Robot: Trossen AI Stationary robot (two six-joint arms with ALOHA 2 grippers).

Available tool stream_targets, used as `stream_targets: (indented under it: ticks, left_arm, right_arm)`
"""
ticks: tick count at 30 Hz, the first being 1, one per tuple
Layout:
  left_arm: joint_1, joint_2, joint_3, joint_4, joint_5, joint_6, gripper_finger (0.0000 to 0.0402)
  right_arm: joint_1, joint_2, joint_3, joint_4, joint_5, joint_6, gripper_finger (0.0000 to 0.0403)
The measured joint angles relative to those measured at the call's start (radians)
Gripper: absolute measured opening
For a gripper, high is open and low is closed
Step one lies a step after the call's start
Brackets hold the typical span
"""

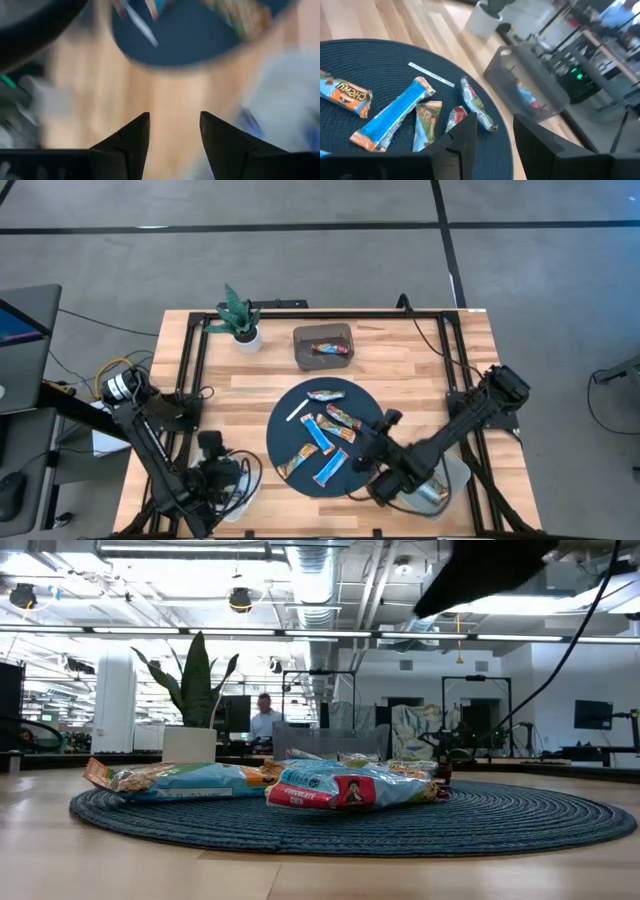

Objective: Pick and place Granola Bars by type
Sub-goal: Put the red granola bar into the black bin

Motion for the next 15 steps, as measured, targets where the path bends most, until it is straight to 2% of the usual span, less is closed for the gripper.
stream_targets:
  ticks: [4,6,11,15]
  left_arm:
    - [-0.065,0.0,0.0,-0.084,-0.357,-0.041,0.0168]
    - [-0.091,-0.002,-0.014,-0.079,-0.512,-0.067,0.0168]
    - [-0.13,-0.009,-0.128,-0.082,-0.742,-0.165,0.0168]
    - [-0.127,-0.009,-0.261,-0.082,-0.868,-0.312,0.0168]
  right_arm:
    - [-0.066,0.001,-0.012,0.165,-0.072,-0.178,0.0123]
    - [-0.098,0.001,-0.012,0.25,-0.149,-0.3,0.0123]
    - [-0.182,0.002,-0.012,0.445,-0.407,-0.628,0.0123]
    - [-0.267,0.002,-0.012,0.499,-0.568,-0.768,0.0123]
